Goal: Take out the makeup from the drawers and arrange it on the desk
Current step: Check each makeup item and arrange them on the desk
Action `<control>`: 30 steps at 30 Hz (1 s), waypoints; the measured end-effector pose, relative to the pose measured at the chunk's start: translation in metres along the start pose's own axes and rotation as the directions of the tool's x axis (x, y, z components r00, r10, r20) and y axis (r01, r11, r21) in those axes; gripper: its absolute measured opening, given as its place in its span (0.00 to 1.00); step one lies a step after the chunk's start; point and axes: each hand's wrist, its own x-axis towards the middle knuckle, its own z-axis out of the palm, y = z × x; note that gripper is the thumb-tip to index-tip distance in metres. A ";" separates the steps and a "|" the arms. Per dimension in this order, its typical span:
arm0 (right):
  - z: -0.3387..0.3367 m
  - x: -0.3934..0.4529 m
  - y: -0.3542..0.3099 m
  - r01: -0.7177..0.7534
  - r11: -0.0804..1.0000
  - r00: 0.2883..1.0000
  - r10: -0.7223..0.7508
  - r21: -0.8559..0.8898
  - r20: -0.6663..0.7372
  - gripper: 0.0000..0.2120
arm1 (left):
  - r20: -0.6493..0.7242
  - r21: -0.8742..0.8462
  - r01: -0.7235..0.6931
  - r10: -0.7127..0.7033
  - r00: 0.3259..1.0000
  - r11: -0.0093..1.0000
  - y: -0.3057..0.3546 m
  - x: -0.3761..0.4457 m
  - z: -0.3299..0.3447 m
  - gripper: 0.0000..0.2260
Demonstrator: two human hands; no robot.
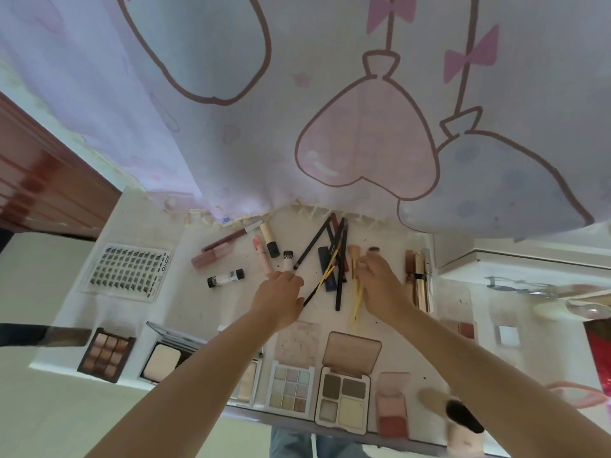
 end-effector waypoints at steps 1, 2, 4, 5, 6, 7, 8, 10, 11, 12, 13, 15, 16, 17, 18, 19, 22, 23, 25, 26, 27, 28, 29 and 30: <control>0.000 0.001 -0.002 -0.043 0.999 0.999 0.043 0.014 -0.015 0.15 | -0.010 0.006 -0.003 0.004 1.000 1.000 0.002 0.001 0.001 0.16; -0.002 0.003 -0.006 -0.099 0.994 0.995 0.100 0.052 -0.010 0.13 | -0.017 0.013 -0.009 0.010 1.000 1.000 0.003 0.002 0.001 0.16; -0.005 0.010 -0.017 -0.217 0.959 0.976 0.212 0.183 0.047 0.11 | -0.019 0.022 -0.025 0.026 0.999 0.999 0.005 0.003 0.001 0.16; -0.006 0.014 -0.024 -0.258 0.940 0.966 0.248 0.225 0.072 0.11 | -0.017 0.024 -0.030 0.030 0.999 0.999 0.005 0.003 0.002 0.16; -0.006 0.018 -0.029 -0.283 0.930 0.959 0.272 0.234 0.080 0.11 | -0.015 0.027 -0.033 0.033 0.999 0.999 0.005 0.003 0.002 0.15; -0.005 0.022 -0.034 -0.309 0.916 0.951 0.298 0.257 0.081 0.10 | -0.015 0.034 -0.037 0.037 0.999 0.999 0.004 0.002 0.002 0.15; -0.004 0.026 -0.038 -0.333 0.902 0.943 0.322 0.276 0.084 0.09 | -0.015 0.035 -0.038 0.039 0.999 0.999 0.003 0.001 0.002 0.15; -0.004 0.031 -0.044 -0.393 0.868 0.919 0.379 0.303 0.106 0.10 | -0.014 0.025 -0.038 0.038 0.999 0.999 0.001 -0.001 0.003 0.15; -0.004 0.034 -0.046 -0.424 0.850 0.905 0.409 0.314 0.116 0.11 | -0.013 0.018 -0.036 0.037 0.999 0.999 -0.001 -0.002 0.002 0.16; -0.003 0.036 -0.047 -0.447 0.835 0.894 0.433 0.320 0.117 0.14 | -0.012 0.013 -0.035 0.035 0.999 0.999 -0.002 -0.002 0.002 0.16; -0.003 0.038 -0.049 -0.464 0.824 0.884 0.453 0.325 0.112 0.17 | -0.011 0.010 -0.035 0.035 0.999 0.999 -0.004 -0.003 0.001 0.16; -0.002 0.040 -0.050 -0.486 0.811 0.869 0.486 0.325 0.088 0.19 | -0.008 0.004 -0.038 0.038 0.999 0.999 -0.008 -0.003 0.000 0.17; -0.003 0.041 -0.050 -0.501 0.800 0.859 0.507 0.331 0.076 0.18 | -0.009 -0.003 -0.040 0.040 0.999 0.999 -0.009 -0.003 -0.001 0.17; -0.004 0.041 -0.050 -0.517 0.788 0.848 0.525 0.335 0.074 0.16 | -0.007 -0.011 -0.043 0.043 0.999 0.999 -0.009 -0.004 -0.003 0.17; -0.003 0.042 -0.050 -0.526 0.784 0.842 0.534 0.330 0.074 0.16 | -0.002 -0.017 -0.045 0.045 0.999 0.999 -0.010 -0.005 -0.005 0.17; -0.003 0.042 -0.051 -0.531 0.786 0.841 0.535 0.316 0.082 0.16 | 0.003 -0.019 -0.046 0.046 0.999 0.999 -0.010 -0.005 -0.007 0.17; -0.003 0.043 -0.053 -0.539 0.737 0.827 0.554 0.408 0.092 0.19 | -0.006 -0.003 -0.048 0.048 0.999 0.999 -0.010 -0.006 -0.013 0.17; -0.005 0.041 -0.052 -0.544 0.684 0.813 0.573 0.485 0.103 0.18 | -0.013 0.000 -0.049 0.049 0.999 0.999 -0.010 -0.005 -0.015 0.17; -0.012 0.035 -0.050 -0.526 0.529 0.786 0.602 0.666 0.142 0.13 | -0.036 -0.009 -0.058 0.058 0.998 0.998 -0.009 -0.003 -0.018 0.16; -0.018 0.030 -0.047 -0.518 0.398 0.762 0.617 0.757 0.196 0.12 | -0.048 -0.020 -0.065 0.064 0.997 0.998 -0.007 -0.002 -0.020 0.16; -0.022 0.025 -0.043 -0.510 0.254 0.738 0.621 0.822 0.265 0.12 | -0.059 -0.032 -0.073 0.071 0.996 0.997 -0.005 -0.001 -0.021 0.16; -0.028 0.019 -0.038 -0.492 0.126 0.723 0.611 0.861 0.323 0.12 | -0.072 -0.044 -0.083 0.080 0.994 0.996 -0.003 0.000 -0.022 0.16; -0.033 0.011 -0.034 -0.466 0.028 0.722 0.590 0.885 0.361 0.09 | -0.088 -0.058 -0.099 0.094 0.992 0.993 0.000 0.001 -0.023 0.16; -0.039 0.004 -0.031 -0.431 -0.060 0.733 0.558 0.900 0.388 0.06 | -0.104 -0.074 -0.121 0.113 0.988 0.990 0.002 0.001 -0.025 0.16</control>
